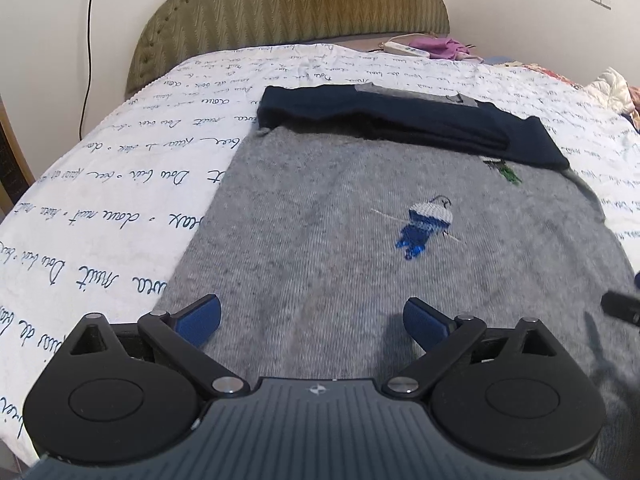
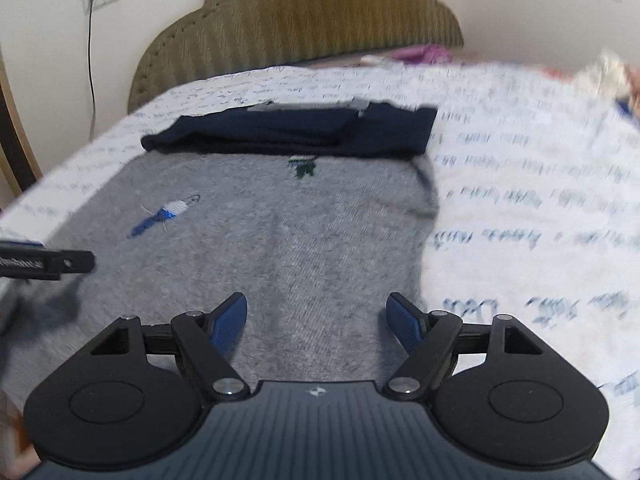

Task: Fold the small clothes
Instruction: 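Move both open grippers toward the grey sweater hem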

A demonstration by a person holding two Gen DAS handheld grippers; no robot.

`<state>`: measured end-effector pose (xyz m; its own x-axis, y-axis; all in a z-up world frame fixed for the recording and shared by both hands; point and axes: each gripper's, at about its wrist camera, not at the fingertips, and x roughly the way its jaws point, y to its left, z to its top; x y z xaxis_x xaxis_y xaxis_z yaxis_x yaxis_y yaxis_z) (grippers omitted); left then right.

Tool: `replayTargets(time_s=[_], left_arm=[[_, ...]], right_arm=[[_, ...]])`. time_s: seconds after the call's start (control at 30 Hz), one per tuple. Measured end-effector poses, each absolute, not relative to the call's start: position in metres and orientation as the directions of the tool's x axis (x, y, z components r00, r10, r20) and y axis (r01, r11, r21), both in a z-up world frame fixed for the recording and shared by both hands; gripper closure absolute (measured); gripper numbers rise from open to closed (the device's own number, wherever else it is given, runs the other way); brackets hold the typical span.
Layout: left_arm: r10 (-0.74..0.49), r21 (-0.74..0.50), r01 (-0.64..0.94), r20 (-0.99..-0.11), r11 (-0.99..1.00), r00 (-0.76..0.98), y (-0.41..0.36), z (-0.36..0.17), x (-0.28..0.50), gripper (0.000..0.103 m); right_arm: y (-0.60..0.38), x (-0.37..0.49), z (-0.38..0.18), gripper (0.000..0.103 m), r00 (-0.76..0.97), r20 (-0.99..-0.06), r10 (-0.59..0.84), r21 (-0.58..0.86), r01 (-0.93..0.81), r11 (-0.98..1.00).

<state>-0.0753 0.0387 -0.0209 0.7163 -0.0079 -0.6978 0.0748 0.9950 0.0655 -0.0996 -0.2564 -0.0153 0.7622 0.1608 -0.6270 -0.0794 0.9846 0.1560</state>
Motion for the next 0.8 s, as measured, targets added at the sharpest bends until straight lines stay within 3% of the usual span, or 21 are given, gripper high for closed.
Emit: replayTargets(time_s=[0.1, 0.17, 0.33, 0.8], left_arm=[[-0.013, 0.059, 0.076, -0.699, 0.995, 0.715, 0.039, -0.022, -0.081, 0.004], [-0.014, 0.06, 0.078, -0.7, 0.995, 0.714, 0.038, -0.023, -0.086, 0.004], [-0.009, 0.072, 0.083, -0.703, 0.994, 0.711, 0.039, -0.027, -0.096, 0.004], [0.017, 0.091, 0.066, -0.704, 0.994, 0.71, 0.042, -0.026, -0.116, 0.004]], right_arm=[[-0.25, -0.106, -0.008, 0.025, 0.781, -0.597, 0.186, 0.173, -0.102, 0.98], [-0.246, -0.108, -0.008, 0.018, 0.771, -0.597, 0.22, 0.201, -0.121, 0.972], [-0.231, -0.108, -0.017, 0.018, 0.735, -0.644, 0.212, 0.162, -0.14, 0.977], [-0.23, -0.138, -0.013, 0.018, 0.736, -0.627, 0.256, 0.23, -0.139, 0.963]])
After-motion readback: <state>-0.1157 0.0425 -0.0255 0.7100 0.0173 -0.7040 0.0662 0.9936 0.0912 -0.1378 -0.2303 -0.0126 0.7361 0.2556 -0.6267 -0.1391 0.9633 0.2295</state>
